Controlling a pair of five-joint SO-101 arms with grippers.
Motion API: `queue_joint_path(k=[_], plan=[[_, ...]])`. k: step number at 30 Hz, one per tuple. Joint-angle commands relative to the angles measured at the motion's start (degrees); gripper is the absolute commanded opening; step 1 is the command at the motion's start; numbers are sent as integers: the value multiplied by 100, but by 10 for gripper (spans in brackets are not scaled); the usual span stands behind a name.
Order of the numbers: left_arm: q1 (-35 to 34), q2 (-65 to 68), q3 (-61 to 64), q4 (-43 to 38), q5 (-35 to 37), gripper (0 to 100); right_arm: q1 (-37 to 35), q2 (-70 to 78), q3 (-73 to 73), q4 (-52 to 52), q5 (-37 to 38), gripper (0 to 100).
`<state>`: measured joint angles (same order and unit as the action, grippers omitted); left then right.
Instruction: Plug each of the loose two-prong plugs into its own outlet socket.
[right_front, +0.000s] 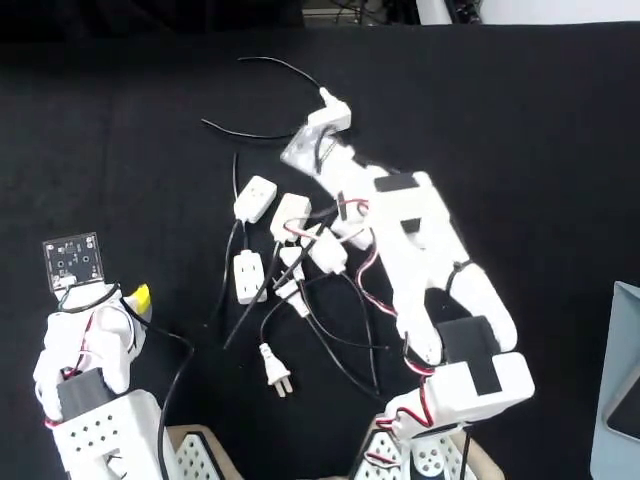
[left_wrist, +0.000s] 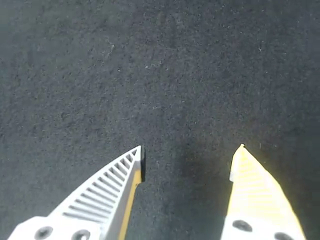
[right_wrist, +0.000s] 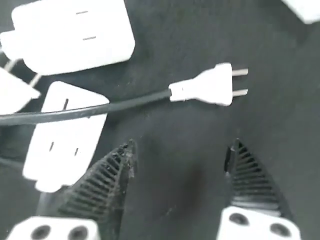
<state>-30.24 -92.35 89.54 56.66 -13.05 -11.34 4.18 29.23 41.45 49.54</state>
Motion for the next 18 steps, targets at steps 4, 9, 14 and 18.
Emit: queue_joint_path(k=[4,9,14,18], plan=[[40,-53,-31,0,9,285,0,84,127,-738,510,282],[40,-53,-31,9,9,285,-325,866,-92,-1292,519,279],[40,-53,-31,9,9,285,-589,1358,-505,-1512,510,279],[40,-53,-31,9,9,285,-668,1464,-637,-1538,501,276]])
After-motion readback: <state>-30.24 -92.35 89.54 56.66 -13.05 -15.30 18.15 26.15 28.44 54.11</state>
